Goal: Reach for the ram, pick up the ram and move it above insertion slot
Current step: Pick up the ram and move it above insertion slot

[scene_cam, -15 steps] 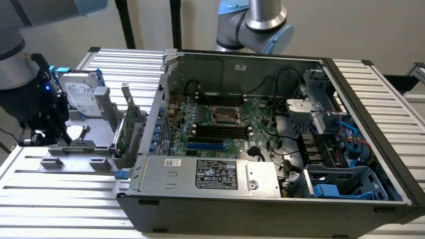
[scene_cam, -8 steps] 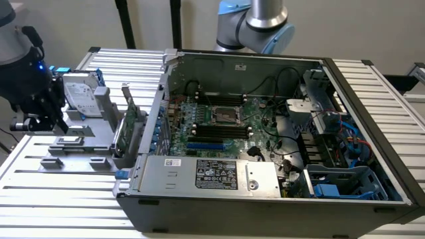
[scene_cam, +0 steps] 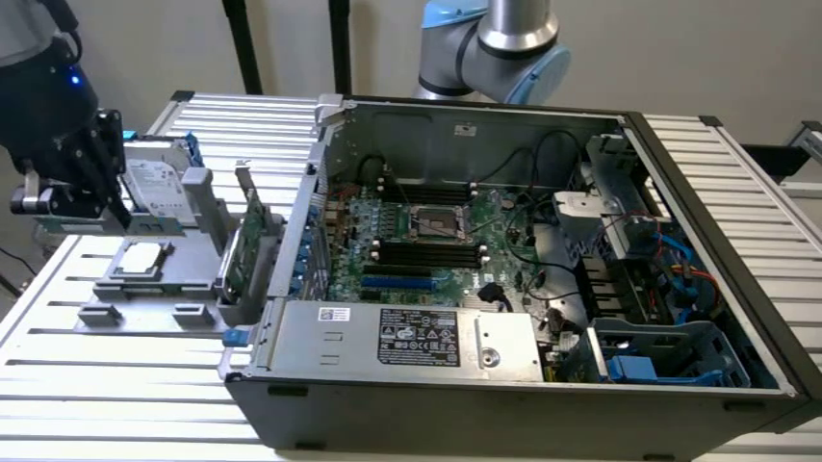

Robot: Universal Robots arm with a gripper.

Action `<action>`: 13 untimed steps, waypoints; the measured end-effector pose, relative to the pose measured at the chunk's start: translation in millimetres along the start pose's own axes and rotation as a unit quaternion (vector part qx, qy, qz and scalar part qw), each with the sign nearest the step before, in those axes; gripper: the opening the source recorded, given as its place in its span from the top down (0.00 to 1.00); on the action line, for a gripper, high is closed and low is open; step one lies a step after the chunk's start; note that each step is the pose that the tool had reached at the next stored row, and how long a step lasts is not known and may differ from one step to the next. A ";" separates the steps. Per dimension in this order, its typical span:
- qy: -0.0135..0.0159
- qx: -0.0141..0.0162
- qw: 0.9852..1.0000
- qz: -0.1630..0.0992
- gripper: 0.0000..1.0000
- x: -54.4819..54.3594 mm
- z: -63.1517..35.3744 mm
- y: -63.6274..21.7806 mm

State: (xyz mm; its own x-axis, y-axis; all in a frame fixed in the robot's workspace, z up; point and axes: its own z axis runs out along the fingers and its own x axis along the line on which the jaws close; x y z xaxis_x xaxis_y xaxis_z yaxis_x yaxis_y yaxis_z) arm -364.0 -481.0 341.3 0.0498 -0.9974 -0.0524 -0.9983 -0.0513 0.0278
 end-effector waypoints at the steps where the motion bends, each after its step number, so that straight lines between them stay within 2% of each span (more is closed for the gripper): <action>1: 0.000 0.000 1.000 0.000 0.87 -1.1 -4.5 -1.4; 7: 0.000 0.000 1.000 0.000 0.87 -8.3 -31.8 -11.7; 13: 0.000 0.000 1.000 0.000 0.87 -12.1 -52.8 -30.5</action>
State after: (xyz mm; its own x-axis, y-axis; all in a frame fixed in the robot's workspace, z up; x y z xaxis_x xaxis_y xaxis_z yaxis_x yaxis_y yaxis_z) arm -332.6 -470.1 393.8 0.0500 -0.9974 -0.0524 -0.9983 -0.0515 0.0278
